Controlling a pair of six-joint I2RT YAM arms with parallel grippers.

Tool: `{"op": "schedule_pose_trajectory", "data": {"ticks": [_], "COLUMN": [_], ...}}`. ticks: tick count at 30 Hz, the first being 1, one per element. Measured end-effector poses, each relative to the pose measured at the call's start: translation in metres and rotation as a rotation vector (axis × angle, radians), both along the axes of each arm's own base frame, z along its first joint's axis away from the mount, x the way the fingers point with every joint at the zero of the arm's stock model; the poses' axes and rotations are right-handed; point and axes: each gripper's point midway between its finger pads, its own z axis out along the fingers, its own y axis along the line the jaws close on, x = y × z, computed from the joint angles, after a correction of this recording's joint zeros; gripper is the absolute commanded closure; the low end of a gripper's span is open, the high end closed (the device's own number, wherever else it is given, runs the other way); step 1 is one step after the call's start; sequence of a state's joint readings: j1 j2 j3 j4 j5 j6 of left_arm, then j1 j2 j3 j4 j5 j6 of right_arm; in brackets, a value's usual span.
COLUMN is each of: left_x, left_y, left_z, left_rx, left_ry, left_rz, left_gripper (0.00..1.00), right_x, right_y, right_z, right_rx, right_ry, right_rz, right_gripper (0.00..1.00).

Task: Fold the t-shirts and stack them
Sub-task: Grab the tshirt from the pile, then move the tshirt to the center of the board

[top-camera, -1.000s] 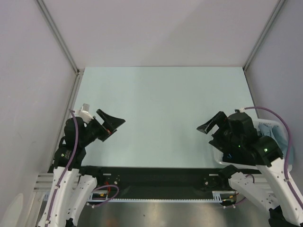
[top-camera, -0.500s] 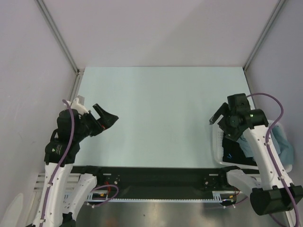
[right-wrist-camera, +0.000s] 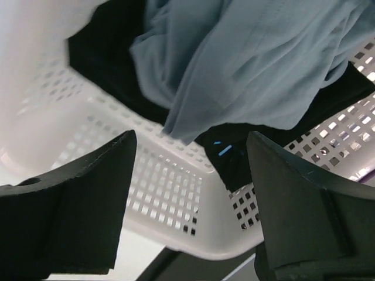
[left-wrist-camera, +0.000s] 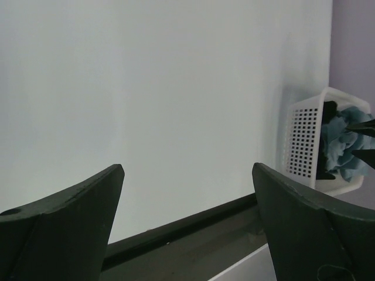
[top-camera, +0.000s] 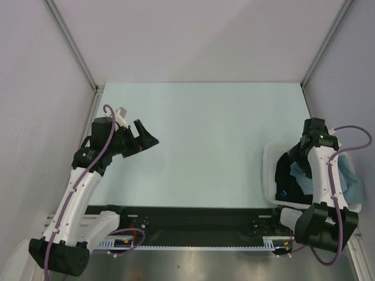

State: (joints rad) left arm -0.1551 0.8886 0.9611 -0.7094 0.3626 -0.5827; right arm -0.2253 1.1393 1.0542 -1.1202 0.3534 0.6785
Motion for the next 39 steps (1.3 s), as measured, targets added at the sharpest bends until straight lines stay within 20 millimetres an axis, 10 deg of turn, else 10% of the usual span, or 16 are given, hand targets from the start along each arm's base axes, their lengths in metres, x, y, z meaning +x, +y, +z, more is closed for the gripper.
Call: {"op": "schedule_pose_trajectory", "data": {"ticks": [4,8,13,19,27,33,39], "left_x": [0.008,0.016,0.014,0.007,-0.017,-0.055,-0.097], "left_y": [-0.011,-0.020,-0.020,-0.020,-0.022,-0.016,0.001], "left_z": [0.012,0.043,0.048,0.042,0.044,0.055,0.091], "left_rx": [0.092,0.153,0.186,0.178,0.096,0.028,-0.023], "left_ry": [-0.043,-0.158,-0.187,-0.139,-0.031,-0.043,-0.165], "left_rz": [-0.064,-0.120,-0.138,-0.136,-0.128,-0.110,-0.066], "left_gripper": [0.00,0.00,0.00,0.00,0.05,0.02,0.02], "right_x": [-0.005,-0.002,0.010,0.042,0.006,0.010,0.057], "right_y": [-0.013,-0.022,-0.035,-0.059,-0.037,0.037,0.168], "right_z": [-0.033,-0.051,-0.008,0.167,0.400,0.540,0.588], "right_rx": [0.010,0.010,-0.051,-0.274,-0.426,-0.222,0.457], "right_ry": [0.069,0.112,0.053,-0.323,-1.064,-1.660,-1.885], "right_rz": [-0.059,-0.069,-0.085,-0.099,-0.089,0.183,0.598], "right_gripper": [0.29,1.00,1.00,1.00,1.00,1.00,1.00]}}
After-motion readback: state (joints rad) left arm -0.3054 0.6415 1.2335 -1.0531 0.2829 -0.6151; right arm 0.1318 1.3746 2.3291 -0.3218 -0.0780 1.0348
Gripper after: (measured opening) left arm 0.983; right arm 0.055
